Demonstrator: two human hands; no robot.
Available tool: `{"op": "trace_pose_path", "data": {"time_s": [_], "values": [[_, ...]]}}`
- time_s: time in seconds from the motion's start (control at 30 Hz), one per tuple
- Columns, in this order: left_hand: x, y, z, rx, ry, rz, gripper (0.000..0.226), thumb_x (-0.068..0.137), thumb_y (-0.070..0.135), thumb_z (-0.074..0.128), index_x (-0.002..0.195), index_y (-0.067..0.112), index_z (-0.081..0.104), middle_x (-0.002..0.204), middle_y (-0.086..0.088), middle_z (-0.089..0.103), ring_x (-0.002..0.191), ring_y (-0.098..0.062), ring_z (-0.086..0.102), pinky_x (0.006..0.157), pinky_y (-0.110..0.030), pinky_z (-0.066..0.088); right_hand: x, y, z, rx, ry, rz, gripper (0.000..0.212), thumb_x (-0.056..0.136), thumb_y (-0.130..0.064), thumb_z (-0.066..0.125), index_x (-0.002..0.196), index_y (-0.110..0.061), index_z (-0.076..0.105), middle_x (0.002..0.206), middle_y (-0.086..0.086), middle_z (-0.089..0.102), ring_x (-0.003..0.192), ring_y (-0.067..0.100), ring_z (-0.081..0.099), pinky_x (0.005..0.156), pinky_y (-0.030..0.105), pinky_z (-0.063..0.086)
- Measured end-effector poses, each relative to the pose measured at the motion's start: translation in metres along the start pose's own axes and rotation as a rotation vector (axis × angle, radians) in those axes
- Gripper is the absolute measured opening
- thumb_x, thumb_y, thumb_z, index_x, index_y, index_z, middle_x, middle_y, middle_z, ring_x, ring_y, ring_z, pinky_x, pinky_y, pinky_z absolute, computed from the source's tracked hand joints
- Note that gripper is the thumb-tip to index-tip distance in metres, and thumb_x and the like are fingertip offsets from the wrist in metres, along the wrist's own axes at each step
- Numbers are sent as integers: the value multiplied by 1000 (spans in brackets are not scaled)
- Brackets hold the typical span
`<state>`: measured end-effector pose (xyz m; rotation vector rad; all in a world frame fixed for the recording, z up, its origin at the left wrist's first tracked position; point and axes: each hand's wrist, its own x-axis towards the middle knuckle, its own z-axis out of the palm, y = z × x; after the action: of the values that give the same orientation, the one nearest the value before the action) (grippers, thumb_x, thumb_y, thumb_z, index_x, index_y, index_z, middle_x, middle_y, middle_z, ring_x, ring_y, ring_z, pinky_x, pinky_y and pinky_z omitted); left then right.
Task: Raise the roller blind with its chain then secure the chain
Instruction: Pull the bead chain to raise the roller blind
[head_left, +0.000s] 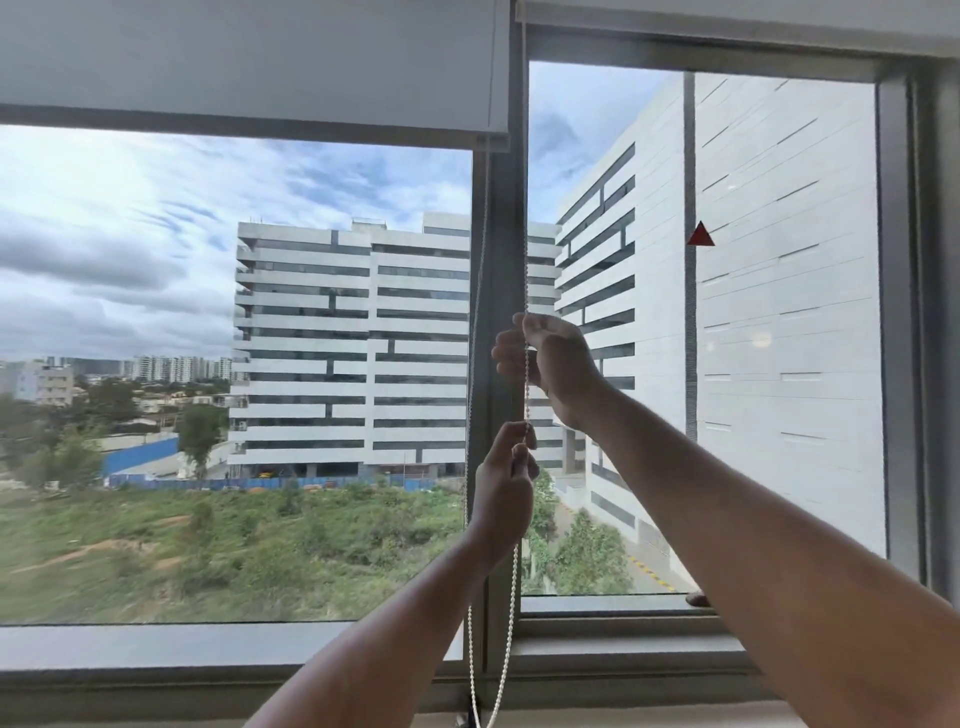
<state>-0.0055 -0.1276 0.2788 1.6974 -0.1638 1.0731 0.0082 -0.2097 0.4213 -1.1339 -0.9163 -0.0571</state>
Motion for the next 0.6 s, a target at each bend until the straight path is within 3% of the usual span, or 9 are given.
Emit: {"op": "trace_pose_path", "data": {"time_s": [0.17,0.27,0.37,0.47,0.6], "values": [[-14,-7,-4,23,-24,4,29,104,4,39,100,24,59,71,2,52,57,-6,39,55,-27,33,14,-20,11,-26,123,16,21,108,-19,42,121,-12,57,81,2,62,61,14,53,47,24,45],[-20,-5,-3,32,-51,21,35,102,1,39,92,28,58,68,5,51,53,-2,37,50,-21,31,17,-13,17,-151,265,-98,28,106,-12,39,113,-19,66,70,-4,53,48,5,42,39,19,32],[-23,-1,-4,50,-87,21,40,99,-3,39,89,31,58,69,3,52,51,-1,39,46,-17,31,11,-2,22,-318,375,-250,32,103,-14,40,102,-23,71,63,-12,54,42,3,42,44,23,35],[-23,-7,-15,60,-136,-4,44,99,-5,38,86,32,58,68,2,51,56,-8,40,48,-20,33,3,6,26,-386,377,-315,31,102,-16,43,94,-31,70,66,-13,61,52,12,48,53,31,40],[-18,-17,-34,19,-187,-63,45,101,-4,40,84,30,64,60,6,53,53,-12,44,47,-26,35,-4,17,23,-444,364,-365,30,101,-14,45,92,-31,67,56,-10,52,51,15,45,54,33,38]]}}
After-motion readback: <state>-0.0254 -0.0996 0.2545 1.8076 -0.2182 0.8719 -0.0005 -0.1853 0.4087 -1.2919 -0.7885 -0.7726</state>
